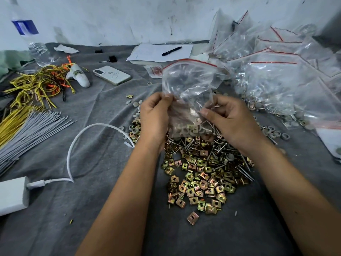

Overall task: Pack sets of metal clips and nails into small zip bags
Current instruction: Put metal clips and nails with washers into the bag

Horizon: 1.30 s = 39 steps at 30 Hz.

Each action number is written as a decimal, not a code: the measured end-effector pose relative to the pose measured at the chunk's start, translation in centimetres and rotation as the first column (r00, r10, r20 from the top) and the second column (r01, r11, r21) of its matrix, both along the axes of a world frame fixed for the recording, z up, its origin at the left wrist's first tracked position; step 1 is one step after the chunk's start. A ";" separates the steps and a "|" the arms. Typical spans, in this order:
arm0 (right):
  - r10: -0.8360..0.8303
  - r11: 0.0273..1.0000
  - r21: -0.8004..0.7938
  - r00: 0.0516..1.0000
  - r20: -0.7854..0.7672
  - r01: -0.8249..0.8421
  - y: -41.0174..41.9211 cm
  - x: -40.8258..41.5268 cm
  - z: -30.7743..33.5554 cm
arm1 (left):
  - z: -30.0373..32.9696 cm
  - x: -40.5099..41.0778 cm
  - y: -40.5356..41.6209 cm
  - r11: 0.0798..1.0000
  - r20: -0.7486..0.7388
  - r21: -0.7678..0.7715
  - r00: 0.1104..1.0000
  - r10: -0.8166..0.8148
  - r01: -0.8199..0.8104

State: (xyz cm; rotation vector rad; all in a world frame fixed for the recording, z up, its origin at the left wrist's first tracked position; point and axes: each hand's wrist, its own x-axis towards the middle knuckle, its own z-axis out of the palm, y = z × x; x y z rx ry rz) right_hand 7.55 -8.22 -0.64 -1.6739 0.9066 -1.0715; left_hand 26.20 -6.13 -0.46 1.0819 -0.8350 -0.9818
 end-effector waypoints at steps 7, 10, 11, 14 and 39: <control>0.108 0.994 -0.019 0.986 -0.128 -0.112 0.6 -0.4 0.8 | 0.2 0.8 0.3 0.998 -0.071 -0.025 0.996 -0.052 0.050; -0.039 0.999 -0.004 0.999 0.007 0.039 0.3 -0.3 0.7 | 0.0 0.4 0.2 0.994 -0.021 -0.001 0.994 -0.108 0.108; -0.067 0.998 -0.006 0.997 0.050 0.067 0.2 -0.2 0.7 | 0.0 0.4 0.2 0.993 -0.011 0.004 0.993 -0.116 0.116; -0.103 0.995 0.026 0.987 0.120 0.101 -0.1 -0.1 0.5 | -0.2 0.5 0.1 0.992 -0.012 -0.014 0.992 -0.128 0.128; -0.388 0.921 0.033 0.906 0.172 0.388 -1.5 -1.6 0.7 | 0.8 -0.1 1.3 0.888 0.274 0.154 0.845 -0.460 0.433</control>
